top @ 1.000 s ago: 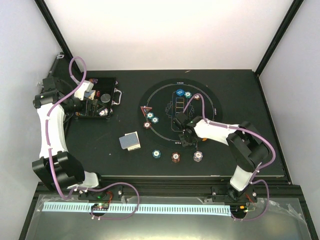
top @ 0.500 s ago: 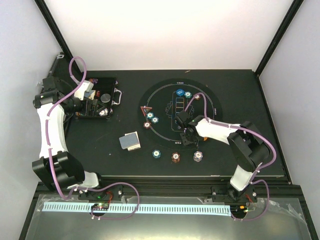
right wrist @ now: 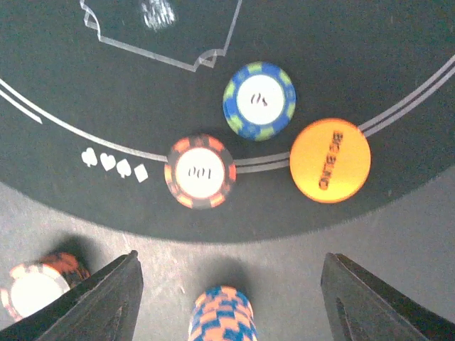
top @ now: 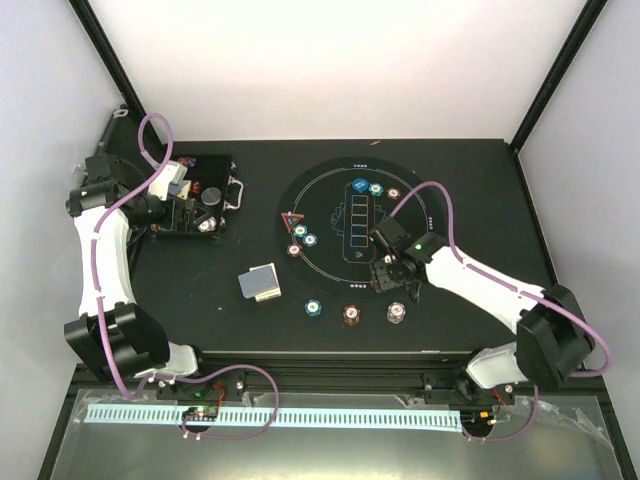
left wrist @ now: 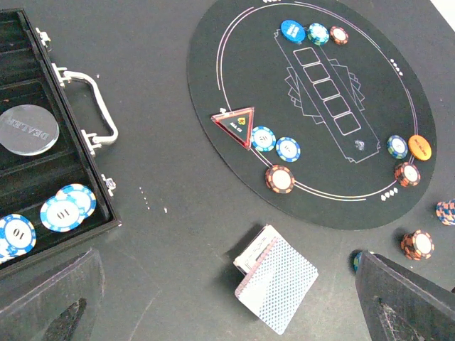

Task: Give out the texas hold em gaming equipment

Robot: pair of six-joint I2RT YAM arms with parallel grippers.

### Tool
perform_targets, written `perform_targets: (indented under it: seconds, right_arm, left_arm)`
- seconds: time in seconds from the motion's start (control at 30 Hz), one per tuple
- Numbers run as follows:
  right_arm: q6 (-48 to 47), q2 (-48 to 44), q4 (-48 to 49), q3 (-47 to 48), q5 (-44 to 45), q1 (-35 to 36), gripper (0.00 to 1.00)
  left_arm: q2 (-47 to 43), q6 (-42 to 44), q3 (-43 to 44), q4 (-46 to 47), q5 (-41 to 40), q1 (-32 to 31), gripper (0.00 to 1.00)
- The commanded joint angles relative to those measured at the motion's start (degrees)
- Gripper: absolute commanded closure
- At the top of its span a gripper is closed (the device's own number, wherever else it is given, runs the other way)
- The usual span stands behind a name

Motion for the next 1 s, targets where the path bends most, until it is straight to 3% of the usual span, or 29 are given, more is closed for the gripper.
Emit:
perform_targets:
  seconds: [0.0, 0.5, 0.97]
  right_arm:
    - [2.5, -4.5, -4.2, -5.6, -2.7, -0.2, 0.28]
    - [10.8, -5.8, -5.1, -8.5, -3.6, 4.0, 0.26]
    - [11.2, -3.4, -1.7, -11.0, -4.5, 4.5, 0.34]
  left_arm:
    - [-0.8, 0.8, 1.9, -0.7, 1.7, 0.4, 0.01]
    - [-0.8, 1.2, 2.2, -0.9, 2.2, 0.4, 0.01]
    - [-0.3, 1.0, 2.8, -0.7, 2.3, 0.4, 0.01]
